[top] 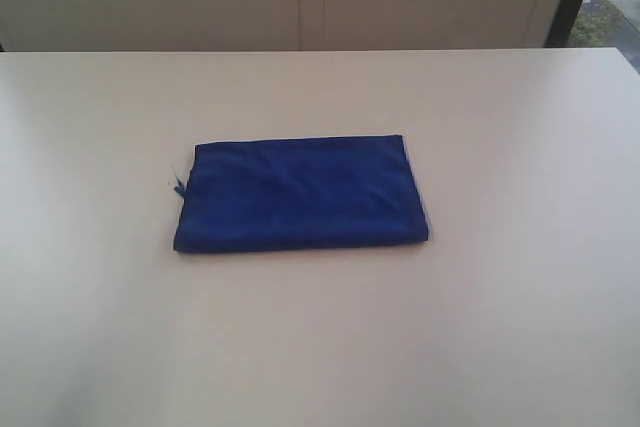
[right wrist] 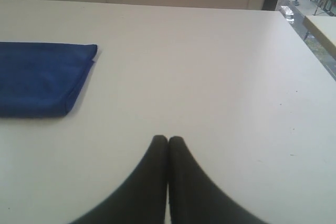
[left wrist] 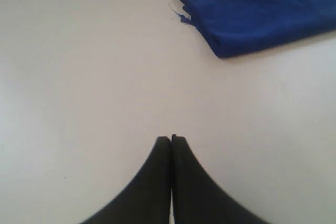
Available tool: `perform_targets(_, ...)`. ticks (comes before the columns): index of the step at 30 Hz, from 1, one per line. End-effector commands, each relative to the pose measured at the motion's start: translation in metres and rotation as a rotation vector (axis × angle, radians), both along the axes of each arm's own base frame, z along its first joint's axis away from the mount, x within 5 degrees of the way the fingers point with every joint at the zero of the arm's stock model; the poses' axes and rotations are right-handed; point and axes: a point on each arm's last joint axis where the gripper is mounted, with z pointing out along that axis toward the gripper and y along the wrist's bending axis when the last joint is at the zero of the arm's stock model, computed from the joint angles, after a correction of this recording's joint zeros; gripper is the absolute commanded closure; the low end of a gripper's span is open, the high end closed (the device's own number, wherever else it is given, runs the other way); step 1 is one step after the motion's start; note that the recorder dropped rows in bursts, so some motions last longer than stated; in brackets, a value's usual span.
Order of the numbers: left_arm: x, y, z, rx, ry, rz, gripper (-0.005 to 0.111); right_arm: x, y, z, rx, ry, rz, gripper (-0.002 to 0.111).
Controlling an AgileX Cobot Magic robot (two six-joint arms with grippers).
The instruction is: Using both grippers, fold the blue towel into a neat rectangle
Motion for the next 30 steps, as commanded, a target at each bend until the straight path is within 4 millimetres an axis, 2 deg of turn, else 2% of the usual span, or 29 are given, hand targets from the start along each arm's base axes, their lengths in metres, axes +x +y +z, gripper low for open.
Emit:
perform_targets(1, 0.0014, -0.0001, -0.0040, -0.032, -0.013, 0.016, 0.107, 0.0001, -0.0003, 0.0001, 0.004, -0.016, -0.008, 0.108)
perform_targets(30, 0.0023, 0.0029, -0.0039, -0.038, -0.013, 0.056, 0.107, 0.0001, -0.0003, 0.0001, 0.004, -0.016, -0.008, 0.108)
